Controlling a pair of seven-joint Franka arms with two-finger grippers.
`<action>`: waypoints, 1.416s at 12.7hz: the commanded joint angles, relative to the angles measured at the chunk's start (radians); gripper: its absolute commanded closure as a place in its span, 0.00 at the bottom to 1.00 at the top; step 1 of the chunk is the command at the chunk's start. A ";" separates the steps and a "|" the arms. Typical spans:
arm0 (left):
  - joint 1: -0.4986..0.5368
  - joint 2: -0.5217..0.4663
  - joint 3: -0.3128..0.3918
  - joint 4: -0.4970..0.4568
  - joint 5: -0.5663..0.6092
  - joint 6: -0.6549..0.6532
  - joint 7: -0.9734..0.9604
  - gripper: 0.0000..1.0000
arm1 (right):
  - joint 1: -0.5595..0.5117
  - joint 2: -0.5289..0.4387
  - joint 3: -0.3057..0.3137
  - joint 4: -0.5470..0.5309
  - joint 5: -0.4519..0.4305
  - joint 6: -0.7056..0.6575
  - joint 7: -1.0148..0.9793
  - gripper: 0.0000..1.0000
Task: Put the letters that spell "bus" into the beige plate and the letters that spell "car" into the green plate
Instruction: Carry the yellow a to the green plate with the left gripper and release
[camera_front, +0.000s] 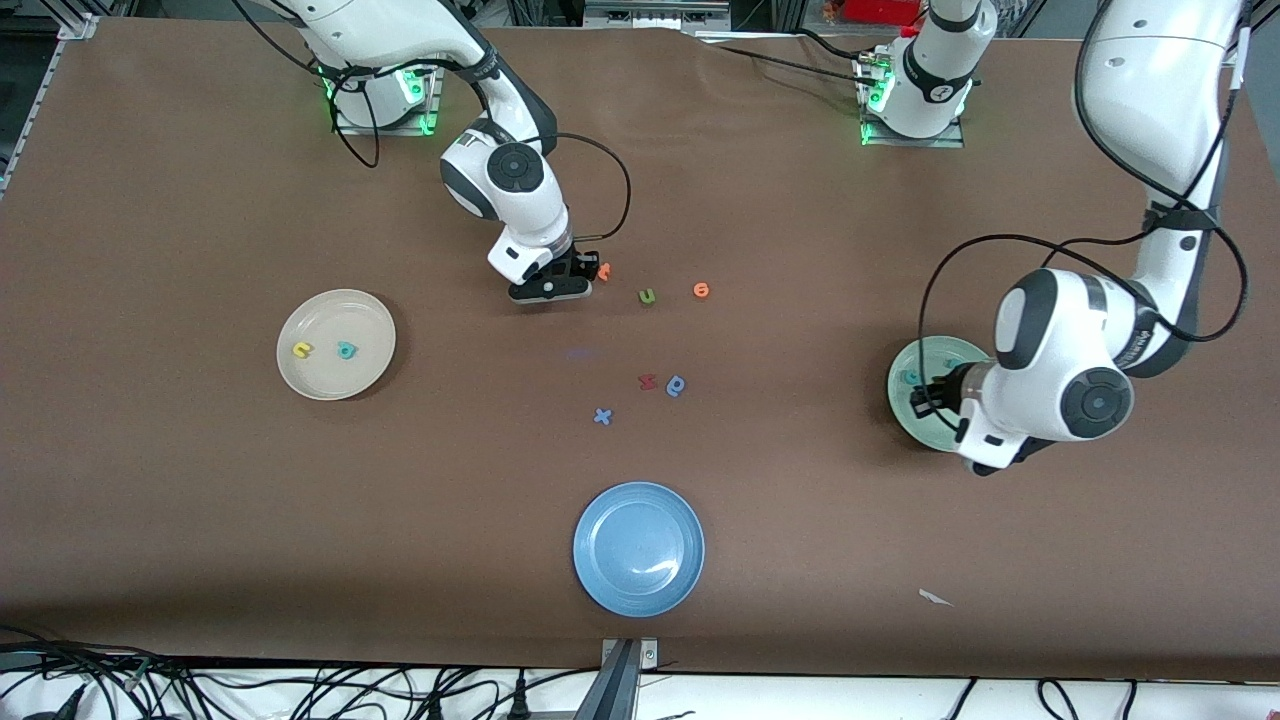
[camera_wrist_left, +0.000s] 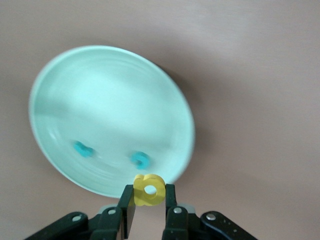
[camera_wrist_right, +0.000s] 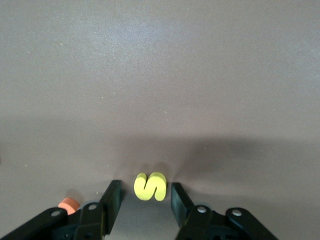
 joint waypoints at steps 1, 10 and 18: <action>0.016 0.012 -0.010 -0.038 0.084 0.009 0.031 0.83 | 0.011 0.027 -0.033 0.007 -0.048 0.011 0.019 0.51; 0.047 0.083 -0.008 -0.036 0.101 0.126 0.058 0.78 | 0.011 0.033 -0.039 0.019 -0.051 0.011 0.019 0.52; 0.053 -0.035 -0.013 0.008 0.096 0.095 0.100 0.00 | 0.011 0.033 -0.040 0.019 -0.053 0.011 0.020 0.69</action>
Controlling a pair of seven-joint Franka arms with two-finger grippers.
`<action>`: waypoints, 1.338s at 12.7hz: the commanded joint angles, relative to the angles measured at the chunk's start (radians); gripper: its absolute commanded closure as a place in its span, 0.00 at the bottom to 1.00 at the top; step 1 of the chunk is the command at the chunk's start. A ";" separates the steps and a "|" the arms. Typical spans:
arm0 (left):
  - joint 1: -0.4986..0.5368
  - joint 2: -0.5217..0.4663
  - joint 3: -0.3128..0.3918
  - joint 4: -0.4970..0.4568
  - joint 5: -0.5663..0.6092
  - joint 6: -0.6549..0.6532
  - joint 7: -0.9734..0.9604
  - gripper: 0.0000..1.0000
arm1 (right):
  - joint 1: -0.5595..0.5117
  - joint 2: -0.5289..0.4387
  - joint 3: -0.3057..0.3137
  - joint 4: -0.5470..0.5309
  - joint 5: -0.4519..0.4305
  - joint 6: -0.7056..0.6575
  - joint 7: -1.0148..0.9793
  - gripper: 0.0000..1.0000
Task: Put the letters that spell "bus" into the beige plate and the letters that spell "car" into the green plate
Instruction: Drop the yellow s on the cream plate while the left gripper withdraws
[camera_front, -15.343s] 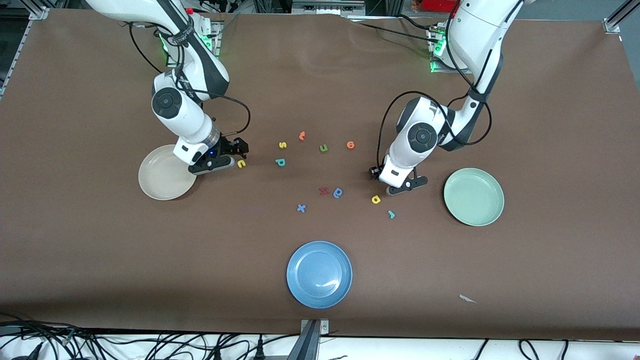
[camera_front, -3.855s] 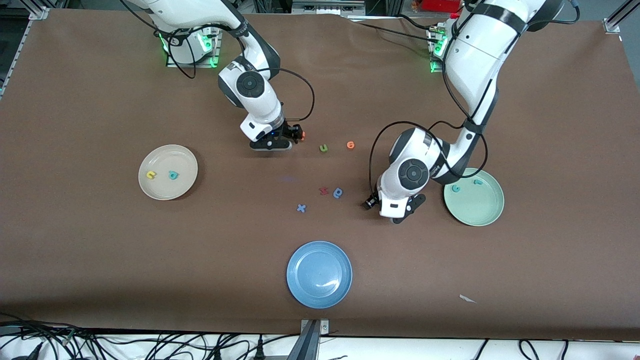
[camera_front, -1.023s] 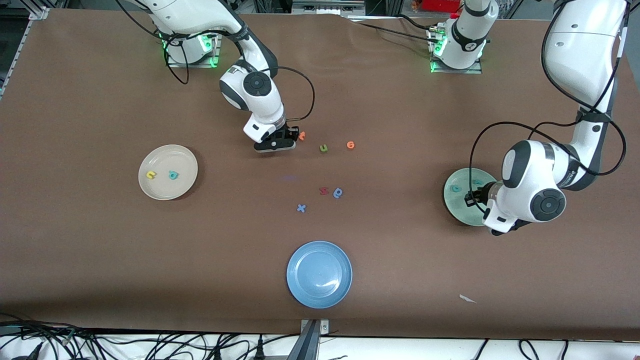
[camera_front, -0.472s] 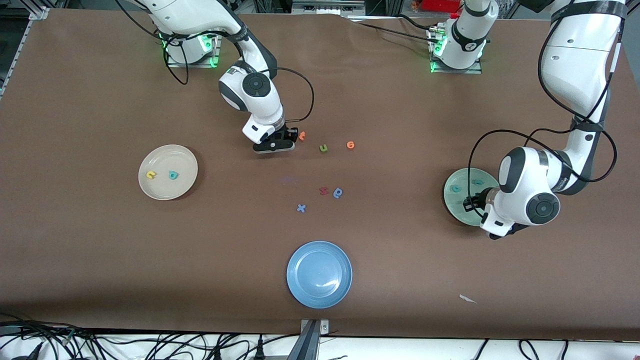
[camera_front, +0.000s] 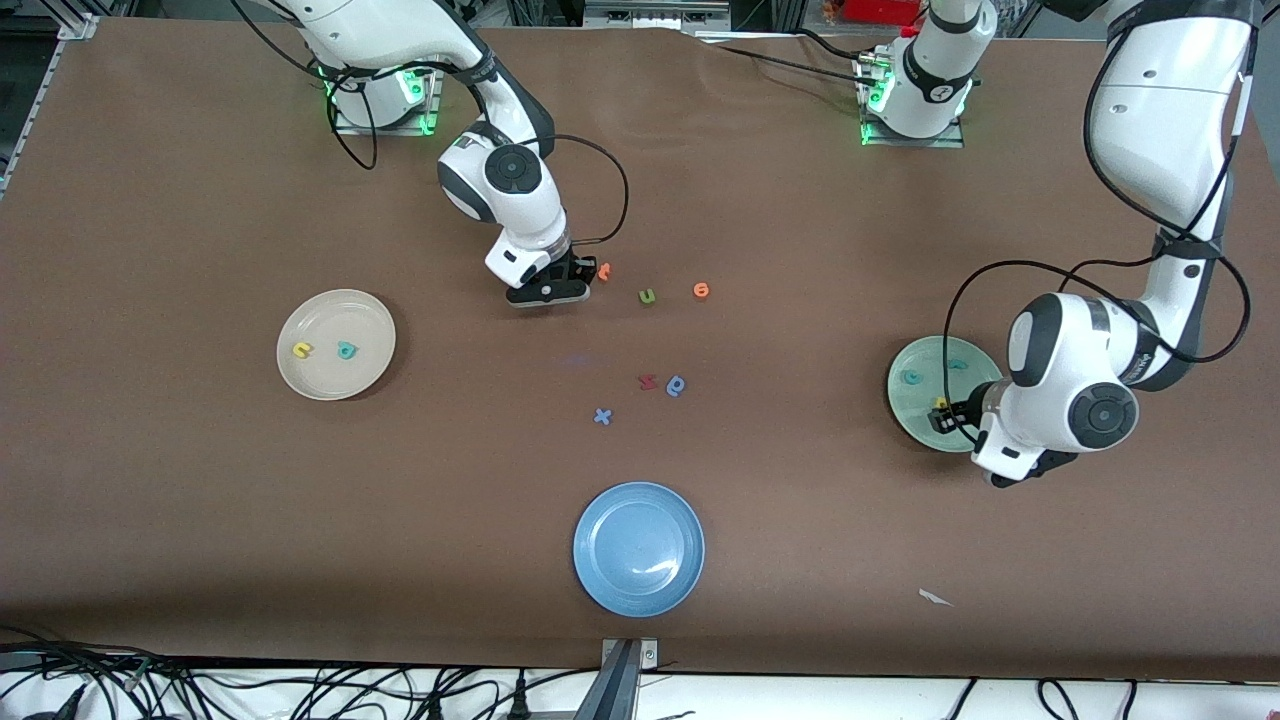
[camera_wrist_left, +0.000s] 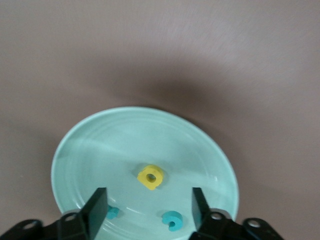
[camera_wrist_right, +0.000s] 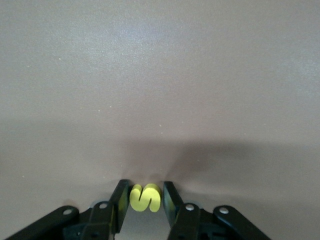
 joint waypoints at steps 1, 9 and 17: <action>0.005 -0.117 -0.012 -0.004 0.018 -0.055 0.046 0.00 | 0.007 0.033 -0.024 0.010 -0.034 0.006 0.020 0.72; -0.015 -0.323 -0.078 0.138 0.012 -0.293 0.211 0.00 | -0.017 -0.012 -0.022 0.009 -0.046 -0.014 -0.006 0.81; -0.001 -0.352 -0.103 0.280 -0.132 -0.417 0.201 0.00 | -0.357 -0.223 0.084 -0.022 -0.053 -0.335 -0.449 0.80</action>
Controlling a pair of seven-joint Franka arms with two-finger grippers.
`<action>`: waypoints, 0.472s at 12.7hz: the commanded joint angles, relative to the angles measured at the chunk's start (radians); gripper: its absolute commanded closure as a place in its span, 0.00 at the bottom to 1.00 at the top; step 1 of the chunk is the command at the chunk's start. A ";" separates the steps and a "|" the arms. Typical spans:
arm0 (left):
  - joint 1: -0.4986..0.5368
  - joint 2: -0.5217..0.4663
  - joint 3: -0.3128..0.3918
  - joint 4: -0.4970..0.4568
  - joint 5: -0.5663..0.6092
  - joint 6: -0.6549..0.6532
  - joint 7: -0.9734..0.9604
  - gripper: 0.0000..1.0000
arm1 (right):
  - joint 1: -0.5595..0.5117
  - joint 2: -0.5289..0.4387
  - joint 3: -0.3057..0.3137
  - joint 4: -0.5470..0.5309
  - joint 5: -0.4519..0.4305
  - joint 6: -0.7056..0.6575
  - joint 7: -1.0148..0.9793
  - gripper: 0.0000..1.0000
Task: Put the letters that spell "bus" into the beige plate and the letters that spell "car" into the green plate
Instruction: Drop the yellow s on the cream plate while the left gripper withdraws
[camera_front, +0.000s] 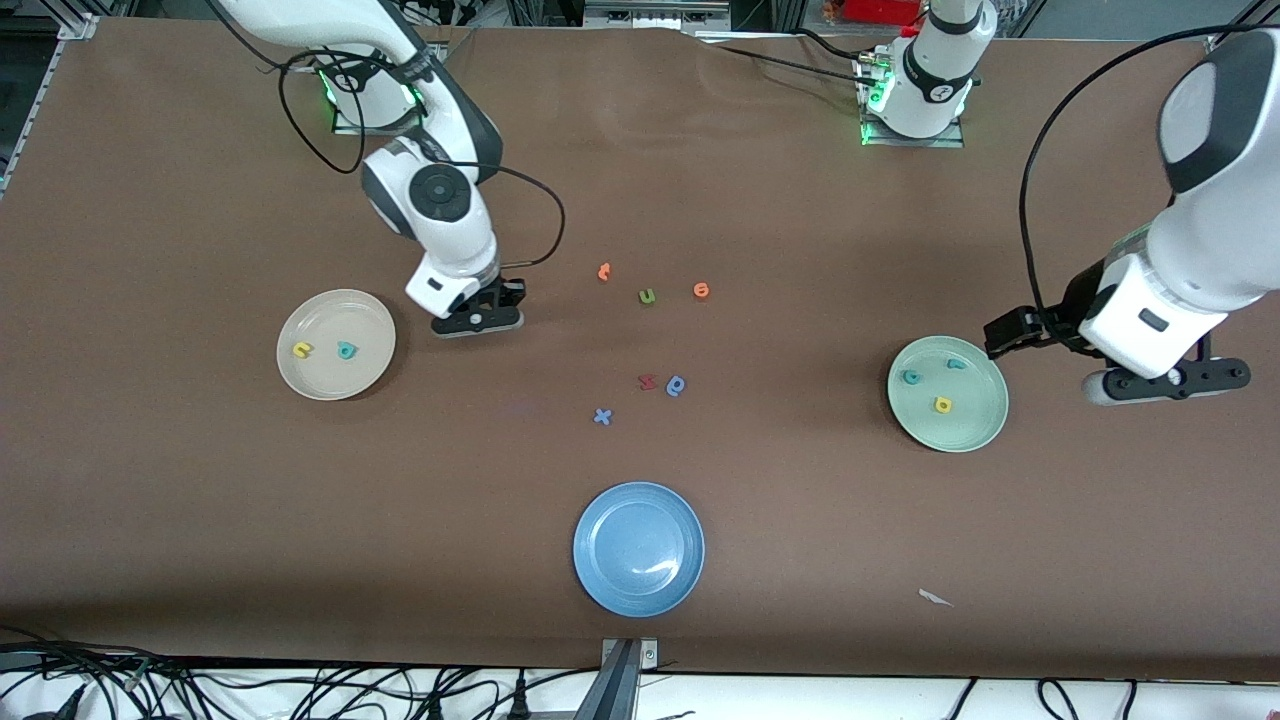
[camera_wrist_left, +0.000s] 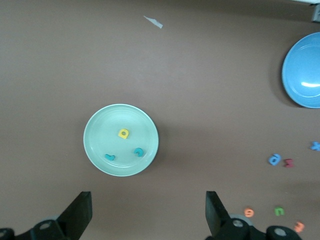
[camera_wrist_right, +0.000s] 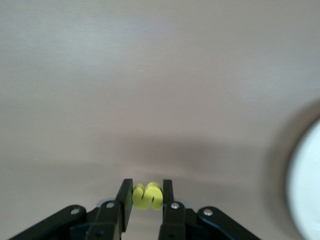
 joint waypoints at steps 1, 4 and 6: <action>0.000 -0.014 0.000 0.022 -0.026 -0.029 -0.001 0.00 | -0.131 -0.080 0.034 -0.048 -0.013 -0.067 -0.201 0.80; 0.000 -0.017 -0.001 0.022 -0.036 -0.027 -0.039 0.00 | -0.272 -0.112 0.031 -0.048 -0.008 -0.129 -0.482 0.80; -0.003 -0.020 -0.001 0.022 -0.040 -0.027 -0.055 0.00 | -0.346 -0.118 0.026 -0.048 -0.005 -0.138 -0.592 0.73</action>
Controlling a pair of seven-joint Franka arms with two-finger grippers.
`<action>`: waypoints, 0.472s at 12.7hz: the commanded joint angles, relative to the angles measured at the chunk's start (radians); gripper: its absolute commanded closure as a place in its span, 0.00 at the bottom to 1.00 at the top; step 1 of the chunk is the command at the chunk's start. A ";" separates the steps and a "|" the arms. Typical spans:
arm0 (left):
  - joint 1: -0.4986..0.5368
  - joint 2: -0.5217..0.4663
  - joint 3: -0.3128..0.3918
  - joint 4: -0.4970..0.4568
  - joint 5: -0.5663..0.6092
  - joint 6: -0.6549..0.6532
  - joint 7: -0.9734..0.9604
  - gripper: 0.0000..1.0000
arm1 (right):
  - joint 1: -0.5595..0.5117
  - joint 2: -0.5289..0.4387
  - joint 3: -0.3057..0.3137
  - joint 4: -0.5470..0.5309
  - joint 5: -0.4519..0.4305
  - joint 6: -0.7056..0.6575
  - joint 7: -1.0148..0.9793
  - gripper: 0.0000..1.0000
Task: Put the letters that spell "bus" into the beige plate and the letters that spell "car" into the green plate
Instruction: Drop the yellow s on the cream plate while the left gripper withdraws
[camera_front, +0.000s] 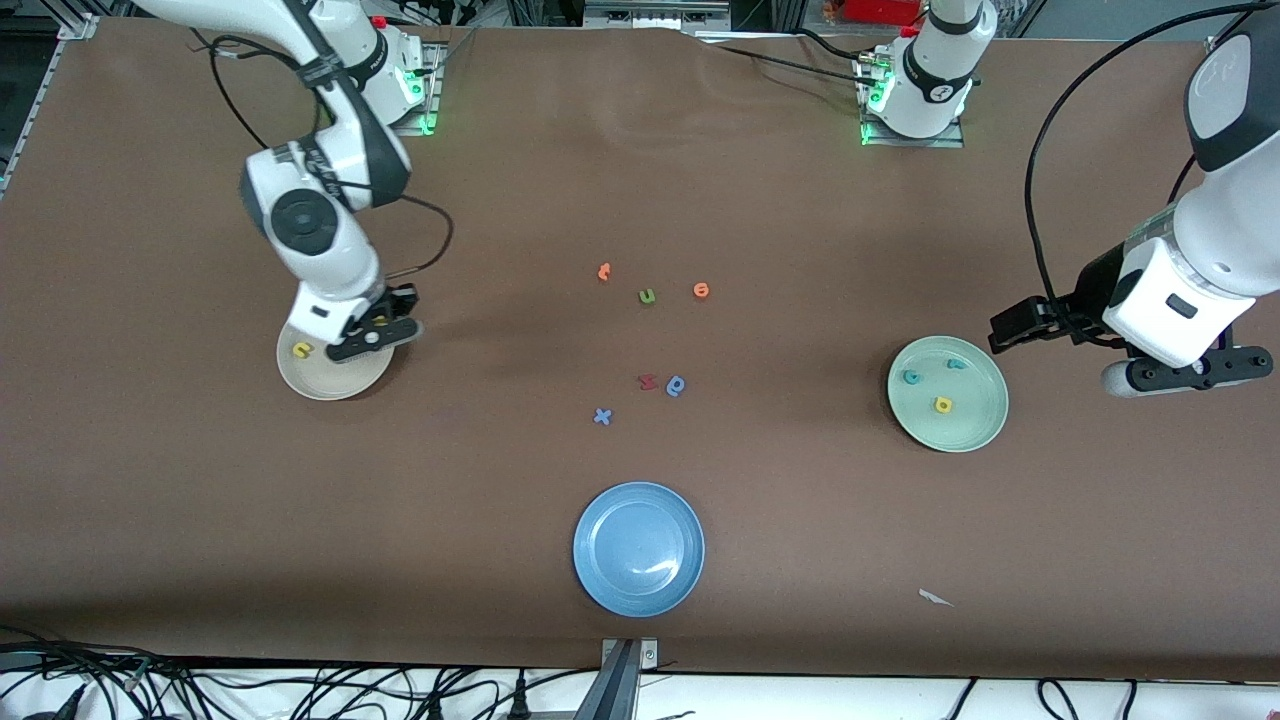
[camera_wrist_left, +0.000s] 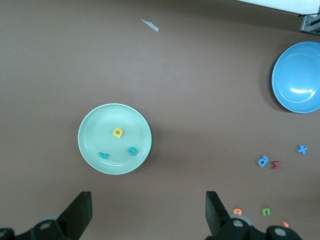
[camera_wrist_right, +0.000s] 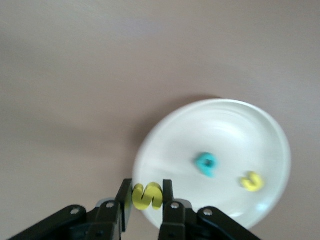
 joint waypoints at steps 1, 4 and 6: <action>-0.003 -0.016 0.002 0.006 -0.025 -0.018 -0.020 0.00 | -0.070 -0.034 0.007 -0.029 0.000 -0.015 -0.092 0.24; -0.011 -0.025 0.007 0.006 -0.052 -0.018 -0.021 0.00 | -0.071 -0.036 0.004 -0.022 0.086 -0.019 -0.089 0.00; -0.044 -0.045 0.033 -0.010 -0.060 -0.019 -0.047 0.00 | -0.071 -0.036 0.004 0.009 0.097 -0.053 -0.089 0.00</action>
